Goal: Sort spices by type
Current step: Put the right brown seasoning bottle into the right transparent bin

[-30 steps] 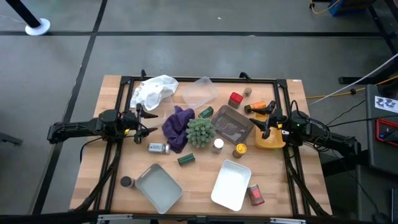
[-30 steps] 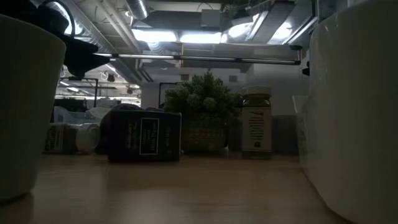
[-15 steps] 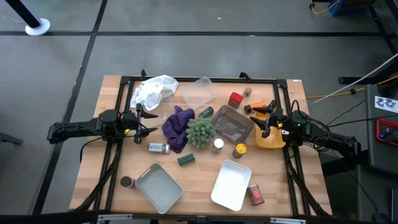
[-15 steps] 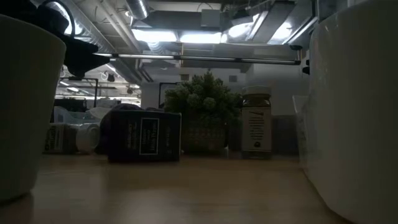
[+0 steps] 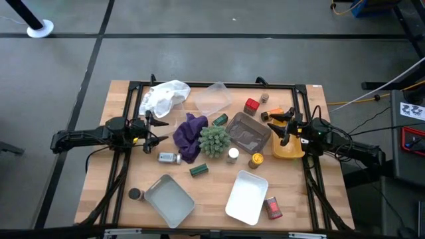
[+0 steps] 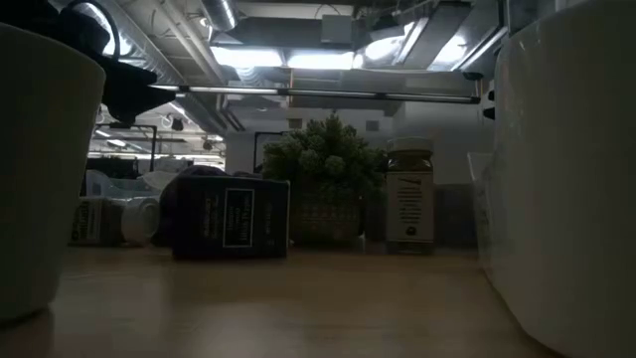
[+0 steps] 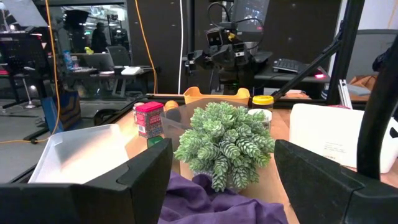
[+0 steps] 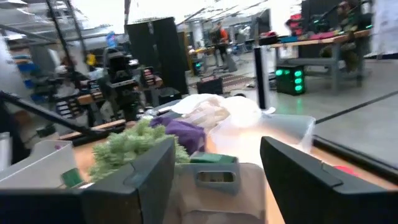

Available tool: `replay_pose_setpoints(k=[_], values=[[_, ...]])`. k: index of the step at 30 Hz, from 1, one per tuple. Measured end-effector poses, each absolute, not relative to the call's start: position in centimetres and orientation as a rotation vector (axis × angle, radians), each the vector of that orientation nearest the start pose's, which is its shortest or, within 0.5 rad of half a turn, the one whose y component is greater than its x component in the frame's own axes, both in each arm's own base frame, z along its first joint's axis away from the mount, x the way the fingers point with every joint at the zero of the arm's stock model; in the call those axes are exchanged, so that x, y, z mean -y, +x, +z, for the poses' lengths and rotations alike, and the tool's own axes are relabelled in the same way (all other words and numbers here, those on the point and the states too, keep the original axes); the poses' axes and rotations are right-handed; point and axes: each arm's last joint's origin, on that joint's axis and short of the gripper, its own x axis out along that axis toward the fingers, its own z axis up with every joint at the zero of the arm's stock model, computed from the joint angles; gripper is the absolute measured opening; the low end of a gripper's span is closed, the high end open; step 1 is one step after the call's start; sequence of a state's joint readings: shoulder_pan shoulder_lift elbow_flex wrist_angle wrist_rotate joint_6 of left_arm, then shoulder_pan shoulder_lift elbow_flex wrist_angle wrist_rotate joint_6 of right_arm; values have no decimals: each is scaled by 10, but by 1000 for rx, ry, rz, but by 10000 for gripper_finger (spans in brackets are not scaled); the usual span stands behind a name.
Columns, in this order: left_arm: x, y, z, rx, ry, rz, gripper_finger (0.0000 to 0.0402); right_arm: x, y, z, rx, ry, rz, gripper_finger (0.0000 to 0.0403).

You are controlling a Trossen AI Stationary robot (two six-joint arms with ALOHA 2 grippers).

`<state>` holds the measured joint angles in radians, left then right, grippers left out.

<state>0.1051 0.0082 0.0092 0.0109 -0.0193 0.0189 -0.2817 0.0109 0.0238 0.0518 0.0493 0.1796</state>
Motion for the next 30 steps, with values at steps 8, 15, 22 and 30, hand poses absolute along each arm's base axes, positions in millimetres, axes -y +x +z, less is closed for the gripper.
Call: replay_pose_setpoints(k=[8,15,22,30], values=[[-11,97,167,11,19,125,266,30,85,210,188,168,-454,237],[-11,97,167,11,19,125,266,36,97,237,119,179,-553,237],[-11,97,167,11,19,125,266,51,118,279,-100,155,-783,237],[-11,97,167,12,7,125,266,96,139,322,-435,199,-948,237]])
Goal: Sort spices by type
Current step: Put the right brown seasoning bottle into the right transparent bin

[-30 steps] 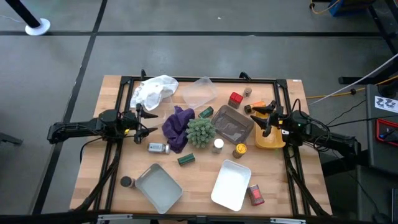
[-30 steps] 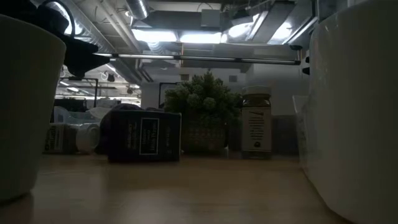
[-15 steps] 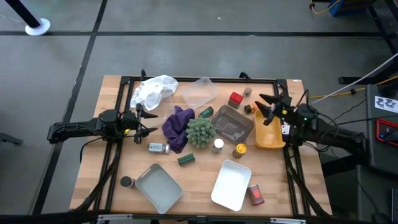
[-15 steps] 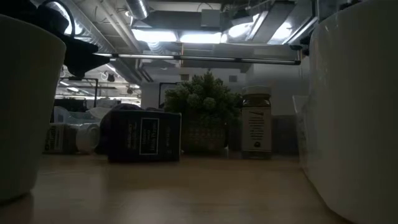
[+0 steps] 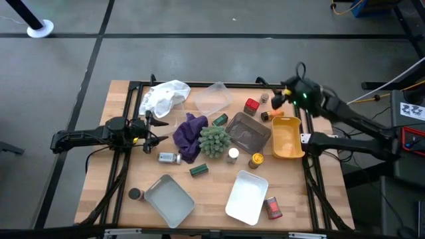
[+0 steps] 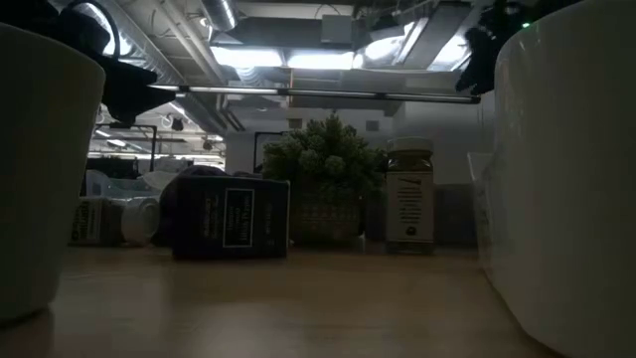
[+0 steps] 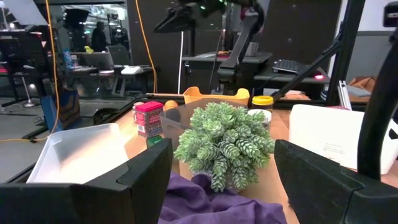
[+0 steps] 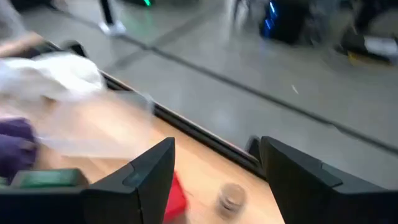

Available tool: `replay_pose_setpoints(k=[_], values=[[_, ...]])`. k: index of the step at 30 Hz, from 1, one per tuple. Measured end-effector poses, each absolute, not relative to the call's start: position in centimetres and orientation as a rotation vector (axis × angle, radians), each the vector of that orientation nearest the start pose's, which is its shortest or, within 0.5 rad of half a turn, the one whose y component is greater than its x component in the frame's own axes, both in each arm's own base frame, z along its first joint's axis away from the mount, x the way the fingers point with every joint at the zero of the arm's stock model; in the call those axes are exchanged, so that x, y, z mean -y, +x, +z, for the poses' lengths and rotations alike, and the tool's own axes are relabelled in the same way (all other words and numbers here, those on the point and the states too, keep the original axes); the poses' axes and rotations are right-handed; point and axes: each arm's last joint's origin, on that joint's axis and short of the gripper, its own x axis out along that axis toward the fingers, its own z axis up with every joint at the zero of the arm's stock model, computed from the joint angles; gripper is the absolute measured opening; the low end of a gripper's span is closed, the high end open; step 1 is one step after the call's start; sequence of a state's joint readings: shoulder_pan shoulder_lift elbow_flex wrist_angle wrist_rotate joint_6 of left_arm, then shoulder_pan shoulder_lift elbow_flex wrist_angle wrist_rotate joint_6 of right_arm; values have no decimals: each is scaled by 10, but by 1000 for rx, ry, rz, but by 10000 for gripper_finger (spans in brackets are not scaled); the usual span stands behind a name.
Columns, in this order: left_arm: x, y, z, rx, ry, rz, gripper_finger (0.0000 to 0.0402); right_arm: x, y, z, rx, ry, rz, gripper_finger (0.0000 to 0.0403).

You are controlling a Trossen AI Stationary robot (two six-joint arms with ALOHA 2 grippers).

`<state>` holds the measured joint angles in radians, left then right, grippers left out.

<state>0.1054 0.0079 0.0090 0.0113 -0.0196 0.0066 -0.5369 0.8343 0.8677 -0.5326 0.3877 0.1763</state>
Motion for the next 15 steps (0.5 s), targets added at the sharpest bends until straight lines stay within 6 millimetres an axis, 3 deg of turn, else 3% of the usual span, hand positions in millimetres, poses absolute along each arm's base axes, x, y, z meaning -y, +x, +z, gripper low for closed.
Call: replay_pose_setpoints(k=[7,15], values=[[-11,97,167,12,1,125,266,155,148,327,-685,324,-893,237],[-11,97,167,12,0,124,266,213,157,287,-899,431,-817,237]])
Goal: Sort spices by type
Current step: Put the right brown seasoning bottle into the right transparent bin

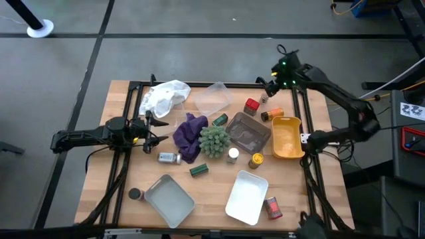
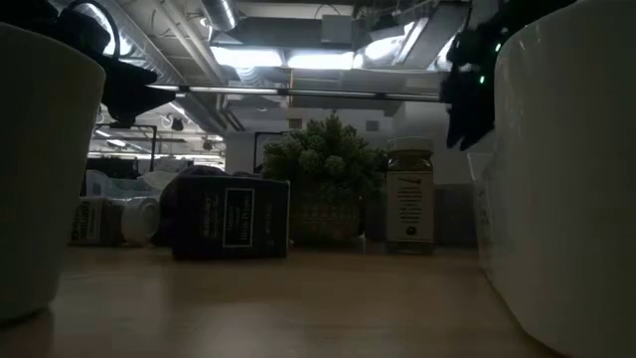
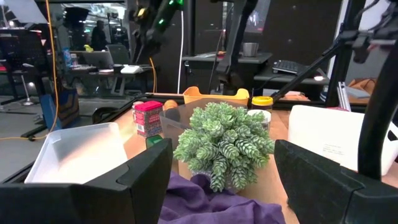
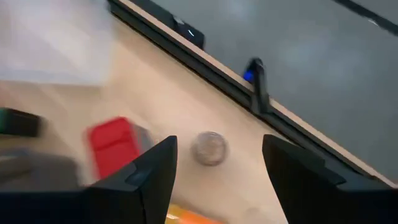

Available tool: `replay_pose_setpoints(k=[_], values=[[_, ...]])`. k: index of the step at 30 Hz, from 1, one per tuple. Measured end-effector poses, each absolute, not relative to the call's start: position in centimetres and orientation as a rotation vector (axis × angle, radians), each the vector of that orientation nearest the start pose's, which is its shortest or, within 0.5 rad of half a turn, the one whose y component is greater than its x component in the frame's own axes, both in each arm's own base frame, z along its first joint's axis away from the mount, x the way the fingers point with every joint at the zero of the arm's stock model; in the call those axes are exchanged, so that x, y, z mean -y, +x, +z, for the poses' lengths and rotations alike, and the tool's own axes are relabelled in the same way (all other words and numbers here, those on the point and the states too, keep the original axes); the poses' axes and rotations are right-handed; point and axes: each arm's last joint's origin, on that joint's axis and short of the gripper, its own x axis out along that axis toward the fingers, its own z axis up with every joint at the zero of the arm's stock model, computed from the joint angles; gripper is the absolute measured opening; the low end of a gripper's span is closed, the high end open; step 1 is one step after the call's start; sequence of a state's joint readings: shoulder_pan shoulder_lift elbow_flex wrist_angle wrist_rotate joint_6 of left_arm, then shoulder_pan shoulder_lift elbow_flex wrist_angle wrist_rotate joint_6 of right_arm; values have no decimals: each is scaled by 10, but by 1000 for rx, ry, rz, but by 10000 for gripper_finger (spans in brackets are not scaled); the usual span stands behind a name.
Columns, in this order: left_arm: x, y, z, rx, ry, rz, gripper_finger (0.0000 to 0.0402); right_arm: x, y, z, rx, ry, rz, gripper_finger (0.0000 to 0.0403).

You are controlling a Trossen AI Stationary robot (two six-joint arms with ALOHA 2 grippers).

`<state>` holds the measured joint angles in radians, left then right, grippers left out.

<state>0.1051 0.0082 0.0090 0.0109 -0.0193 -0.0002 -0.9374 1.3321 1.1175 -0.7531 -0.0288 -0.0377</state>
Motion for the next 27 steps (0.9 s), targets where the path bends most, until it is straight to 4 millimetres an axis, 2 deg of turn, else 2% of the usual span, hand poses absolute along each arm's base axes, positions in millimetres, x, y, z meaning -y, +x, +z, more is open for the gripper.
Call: replay_pose_setpoints(k=[8,27], values=[[-11,97,167,12,0,125,266,237,169,243,-1076,463,-730,237],[-11,97,167,12,0,124,266,256,183,188,-1240,526,-656,237]])
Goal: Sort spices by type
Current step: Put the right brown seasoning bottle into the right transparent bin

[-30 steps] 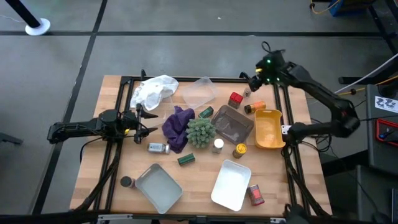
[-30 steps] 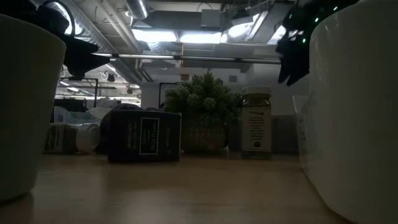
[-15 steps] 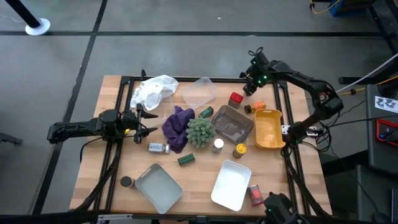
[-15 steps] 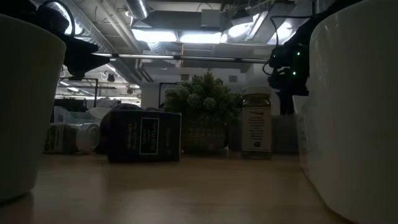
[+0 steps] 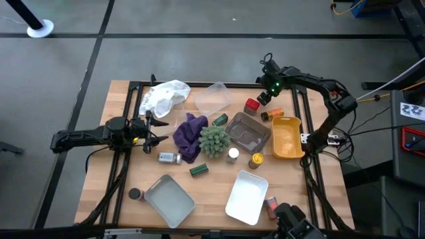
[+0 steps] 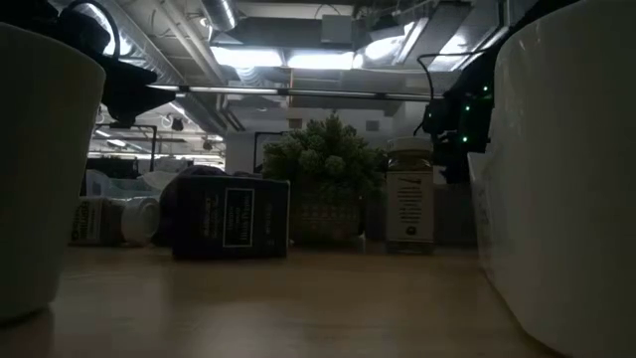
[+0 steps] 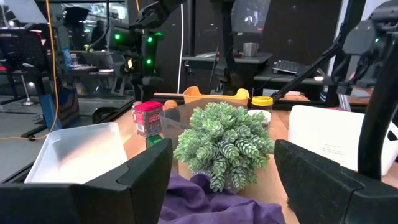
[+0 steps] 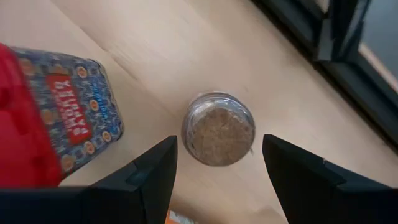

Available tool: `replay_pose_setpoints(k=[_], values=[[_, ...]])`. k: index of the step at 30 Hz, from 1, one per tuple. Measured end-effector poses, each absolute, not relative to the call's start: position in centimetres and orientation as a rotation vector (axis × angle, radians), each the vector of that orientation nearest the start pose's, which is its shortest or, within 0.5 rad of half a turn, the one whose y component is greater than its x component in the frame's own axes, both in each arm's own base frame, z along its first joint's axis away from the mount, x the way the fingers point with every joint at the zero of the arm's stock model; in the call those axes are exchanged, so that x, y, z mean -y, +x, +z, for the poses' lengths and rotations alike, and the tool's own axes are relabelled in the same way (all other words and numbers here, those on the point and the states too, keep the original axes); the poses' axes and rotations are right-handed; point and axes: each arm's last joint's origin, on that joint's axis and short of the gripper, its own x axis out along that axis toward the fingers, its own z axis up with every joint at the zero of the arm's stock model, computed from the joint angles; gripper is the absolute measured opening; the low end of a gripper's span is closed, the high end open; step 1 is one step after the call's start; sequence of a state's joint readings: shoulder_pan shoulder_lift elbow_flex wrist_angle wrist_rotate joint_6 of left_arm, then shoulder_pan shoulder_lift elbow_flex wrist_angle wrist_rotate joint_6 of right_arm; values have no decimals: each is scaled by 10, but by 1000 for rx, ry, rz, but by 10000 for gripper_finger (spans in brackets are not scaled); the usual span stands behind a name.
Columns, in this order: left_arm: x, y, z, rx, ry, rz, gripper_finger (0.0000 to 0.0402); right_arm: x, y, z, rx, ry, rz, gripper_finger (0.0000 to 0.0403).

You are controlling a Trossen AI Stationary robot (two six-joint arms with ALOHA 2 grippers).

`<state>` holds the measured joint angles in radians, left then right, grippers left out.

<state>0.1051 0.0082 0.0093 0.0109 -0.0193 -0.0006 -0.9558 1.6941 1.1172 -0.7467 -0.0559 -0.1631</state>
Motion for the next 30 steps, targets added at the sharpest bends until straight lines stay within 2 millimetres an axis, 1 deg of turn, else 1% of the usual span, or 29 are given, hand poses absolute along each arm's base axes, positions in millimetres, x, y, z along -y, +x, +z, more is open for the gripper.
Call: replay_pose_setpoints(k=[6,9,13,17,27,30], values=[[-11,97,167,12,0,125,266,262,187,172,-1264,539,-646,237],[-11,97,167,12,0,124,266,264,189,168,-1252,538,-642,237],[-11,97,167,11,0,124,266,264,189,168,-1246,540,-638,226],[-11,97,167,12,0,125,266,264,189,168,-1245,541,-637,190],[-11,97,167,11,0,125,266,264,189,168,-1246,542,-637,188],[-11,97,167,12,0,125,266,263,188,170,-1271,557,-629,189]])
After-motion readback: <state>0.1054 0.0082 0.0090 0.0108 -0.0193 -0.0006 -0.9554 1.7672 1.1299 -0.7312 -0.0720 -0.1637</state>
